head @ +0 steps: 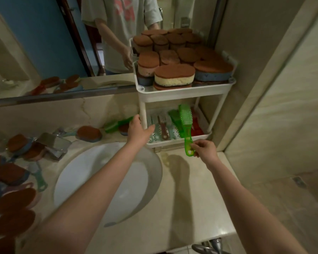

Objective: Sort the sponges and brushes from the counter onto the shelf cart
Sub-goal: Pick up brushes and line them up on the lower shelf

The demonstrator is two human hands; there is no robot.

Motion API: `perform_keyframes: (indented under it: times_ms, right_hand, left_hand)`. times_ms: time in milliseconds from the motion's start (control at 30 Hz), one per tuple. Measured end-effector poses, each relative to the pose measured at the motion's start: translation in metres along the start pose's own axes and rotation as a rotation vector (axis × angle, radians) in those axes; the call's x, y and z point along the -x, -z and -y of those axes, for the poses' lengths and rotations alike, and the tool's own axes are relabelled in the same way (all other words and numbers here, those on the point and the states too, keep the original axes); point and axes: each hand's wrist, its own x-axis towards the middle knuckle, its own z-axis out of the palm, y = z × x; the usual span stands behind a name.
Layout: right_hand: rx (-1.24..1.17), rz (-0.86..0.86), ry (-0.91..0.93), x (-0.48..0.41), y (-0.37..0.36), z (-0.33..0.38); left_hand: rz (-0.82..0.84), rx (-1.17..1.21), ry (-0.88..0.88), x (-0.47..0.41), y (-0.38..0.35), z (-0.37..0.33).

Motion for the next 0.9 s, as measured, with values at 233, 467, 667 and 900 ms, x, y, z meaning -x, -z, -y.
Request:
perform_keyframes:
  times_ms: [233,467,667,900]
  right_hand:
    - [0.286,-0.124,-0.111,-0.079,0.006,0.030]
    - [0.692,-0.080,-0.163,-0.104,-0.003,0.036]
    - [0.764,-0.151,-0.186,-0.111,-0.011,0.029]
    - [0.796,-0.133,-0.121,-0.101,-0.012,0.029]
  left_hand:
    - [-0.041,0.011,0.028,-0.022,-0.008,-0.006]
    - [-0.117,0.014,0.033,-0.038,-0.015,0.001]
    - [-0.143,0.031,0.031,-0.036,-0.019,0.002]
    - [-0.115,0.035,0.010,-0.036,-0.018,0.003]
